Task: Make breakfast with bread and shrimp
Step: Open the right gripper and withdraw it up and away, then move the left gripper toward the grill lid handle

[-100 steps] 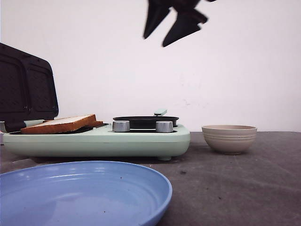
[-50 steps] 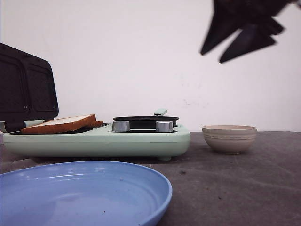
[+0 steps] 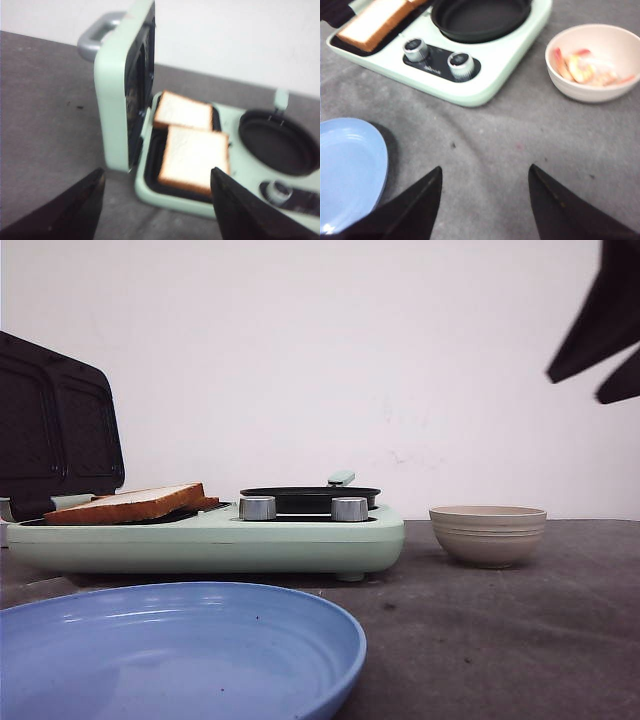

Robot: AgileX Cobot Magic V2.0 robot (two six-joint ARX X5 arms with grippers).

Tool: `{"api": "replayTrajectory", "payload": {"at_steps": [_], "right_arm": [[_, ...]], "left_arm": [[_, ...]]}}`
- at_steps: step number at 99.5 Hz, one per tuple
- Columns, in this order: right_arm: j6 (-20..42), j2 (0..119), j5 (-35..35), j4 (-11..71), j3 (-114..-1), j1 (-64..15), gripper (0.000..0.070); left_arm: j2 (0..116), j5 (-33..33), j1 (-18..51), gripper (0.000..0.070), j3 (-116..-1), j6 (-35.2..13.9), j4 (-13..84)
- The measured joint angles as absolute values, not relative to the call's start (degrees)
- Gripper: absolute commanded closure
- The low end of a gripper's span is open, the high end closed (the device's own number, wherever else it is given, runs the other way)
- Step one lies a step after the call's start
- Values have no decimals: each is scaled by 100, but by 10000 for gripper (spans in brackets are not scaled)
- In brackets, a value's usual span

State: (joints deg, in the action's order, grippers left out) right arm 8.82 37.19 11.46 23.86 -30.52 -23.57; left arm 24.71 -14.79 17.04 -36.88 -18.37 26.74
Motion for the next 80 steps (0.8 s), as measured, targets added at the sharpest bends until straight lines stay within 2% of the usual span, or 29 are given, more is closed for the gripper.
{"api": "replayTrajectory", "payload": {"at_steps": [34,44,54,80], "right_arm": [[928,3518,1050,2502,-3052,-2355,372],[928,3518,1052,2502,-3055,-2355,372],[928,3518,1052,2504,-3052,-2355,372],[928,3518,1052,2499,-3052,-2355,372]], "left_arm": [[2467,-1481,1704,344,-3688,-2029,2757],[2467,-1470,1704,327,-3688,-2154,2797],[2467,-1466,1704,267,-3688,-2384,2788],[2803,-1343,1400,266,-3758,-2718,2764]]}}
